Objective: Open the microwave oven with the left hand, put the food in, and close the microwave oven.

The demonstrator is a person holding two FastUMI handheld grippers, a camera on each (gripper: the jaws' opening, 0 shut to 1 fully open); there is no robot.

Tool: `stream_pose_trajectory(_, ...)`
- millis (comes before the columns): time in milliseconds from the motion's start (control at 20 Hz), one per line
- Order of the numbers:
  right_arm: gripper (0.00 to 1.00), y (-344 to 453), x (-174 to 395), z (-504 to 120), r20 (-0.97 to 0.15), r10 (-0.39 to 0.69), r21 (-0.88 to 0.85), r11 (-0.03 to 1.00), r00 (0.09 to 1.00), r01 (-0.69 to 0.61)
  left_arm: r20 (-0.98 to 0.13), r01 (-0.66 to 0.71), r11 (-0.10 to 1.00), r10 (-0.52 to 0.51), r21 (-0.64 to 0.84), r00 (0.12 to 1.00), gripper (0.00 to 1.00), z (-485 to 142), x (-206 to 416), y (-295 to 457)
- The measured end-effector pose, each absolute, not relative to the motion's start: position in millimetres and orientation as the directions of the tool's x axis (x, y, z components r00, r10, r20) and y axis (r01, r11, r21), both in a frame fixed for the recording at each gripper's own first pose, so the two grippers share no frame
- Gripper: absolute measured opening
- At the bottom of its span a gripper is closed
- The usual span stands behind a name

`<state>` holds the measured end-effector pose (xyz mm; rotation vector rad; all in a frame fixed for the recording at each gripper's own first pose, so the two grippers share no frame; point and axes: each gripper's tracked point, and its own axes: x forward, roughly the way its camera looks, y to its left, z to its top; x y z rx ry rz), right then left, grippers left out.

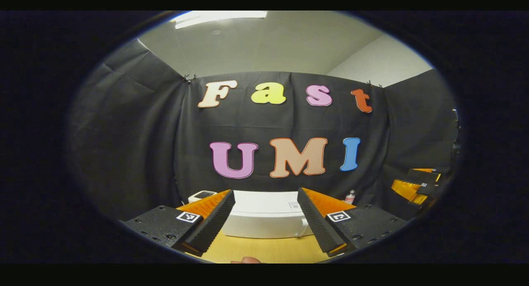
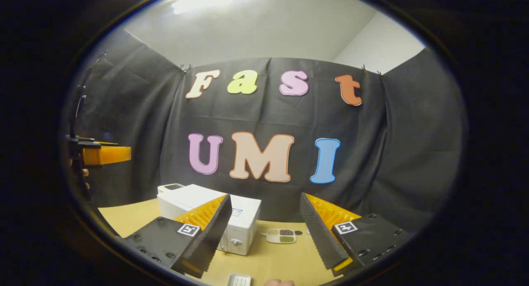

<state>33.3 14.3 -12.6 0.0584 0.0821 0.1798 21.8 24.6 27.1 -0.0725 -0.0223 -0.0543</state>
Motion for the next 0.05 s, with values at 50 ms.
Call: stream_pose_trajectory(50, 0.96, 15.4, 32.2, -12.1, -0.077, 0.184, 0.064, 0.982, 0.98, -0.179, 0.025, 0.051, 0.996, -0.05, -0.07, 0.998, 0.96, 27.2, 21.7, 25.2)
